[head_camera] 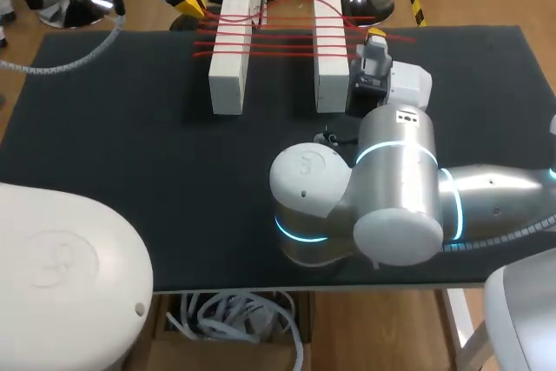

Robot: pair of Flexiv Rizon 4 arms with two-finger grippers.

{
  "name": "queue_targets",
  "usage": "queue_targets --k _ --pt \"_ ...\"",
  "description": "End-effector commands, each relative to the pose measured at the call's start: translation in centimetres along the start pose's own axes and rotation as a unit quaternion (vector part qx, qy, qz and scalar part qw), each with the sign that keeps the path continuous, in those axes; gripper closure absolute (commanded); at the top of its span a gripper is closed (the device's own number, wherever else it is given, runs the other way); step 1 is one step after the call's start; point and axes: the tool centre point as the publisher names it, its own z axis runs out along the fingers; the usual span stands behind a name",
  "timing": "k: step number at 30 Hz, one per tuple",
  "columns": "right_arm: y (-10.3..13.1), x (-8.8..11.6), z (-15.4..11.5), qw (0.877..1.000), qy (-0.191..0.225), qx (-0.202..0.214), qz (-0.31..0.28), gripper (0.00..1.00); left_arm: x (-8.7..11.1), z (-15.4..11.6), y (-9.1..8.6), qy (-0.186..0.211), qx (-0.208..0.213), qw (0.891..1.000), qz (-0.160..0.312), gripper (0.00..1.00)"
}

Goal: Grab the tape and strap the tape.

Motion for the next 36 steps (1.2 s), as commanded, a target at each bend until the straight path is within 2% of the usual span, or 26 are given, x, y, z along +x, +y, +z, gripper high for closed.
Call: queue_targets --k 1,36 --pt "0.0 0.2 0.0 1.000 -0.003 -0.001 -0.001 1.00 0.6 -0.2 -0.1 -0.005 -0.004 1.000 0.001 1.00" --pt "0.0 0.2 0.0 1.000 -0.003 -0.001 -0.001 1.00 2.2 -1.3 -0.7 -0.006 -0.016 1.000 0.011 1.00"
